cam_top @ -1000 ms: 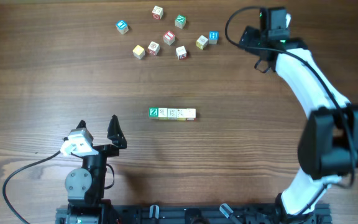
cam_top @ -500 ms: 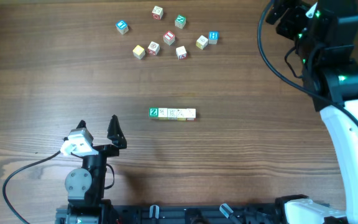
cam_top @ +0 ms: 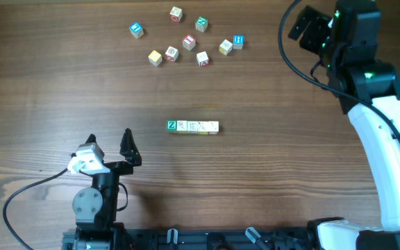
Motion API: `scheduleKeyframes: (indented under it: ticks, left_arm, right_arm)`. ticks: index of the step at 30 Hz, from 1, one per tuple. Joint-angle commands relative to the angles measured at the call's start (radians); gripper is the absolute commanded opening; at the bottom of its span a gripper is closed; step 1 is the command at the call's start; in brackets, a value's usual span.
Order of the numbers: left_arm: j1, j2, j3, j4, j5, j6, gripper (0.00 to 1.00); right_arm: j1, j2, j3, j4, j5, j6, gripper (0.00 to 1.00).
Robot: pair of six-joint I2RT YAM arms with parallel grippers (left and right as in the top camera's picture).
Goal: Form a horizontal line
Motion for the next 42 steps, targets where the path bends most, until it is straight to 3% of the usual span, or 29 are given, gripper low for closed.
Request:
scheduleKeyframes:
  ticks: [1,3,9,15,26,42]
  left_arm:
    - [0.008,-0.007,-0.001,-0.005,-0.005,0.024,1.0]
    - [0.008,-0.007,-0.001,-0.005,-0.005,0.024,1.0]
    - [0.008,-0.007,-0.001,-0.005,-0.005,0.024,1.0]
    - [0.008,-0.007,-0.001,-0.005,-0.005,0.024,1.0]
    - [0.008,-0.007,-0.001,-0.005,-0.005,0.024,1.0]
    - [0.008,-0.007,-0.001,-0.005,-0.005,0.024,1.0]
  right_arm:
    - [0.004,0.005,-0.084,0.043,0.018,-0.004,1.0]
    - [0.006,0.009,-0.149,0.105,0.018,-0.005,1.0]
    - [0.016,0.009,-0.459,0.584,0.018,-0.004,1.0]
    - [0.066,-0.006,-0.67,0.922,0.017,-0.002,1.0]
    - [0.07,-0.23,-1.05,0.949,0.018,-0.003,1.0]
    - [0.07,-0.63,-1.416,0.931,0.018,-0.003,1.0]
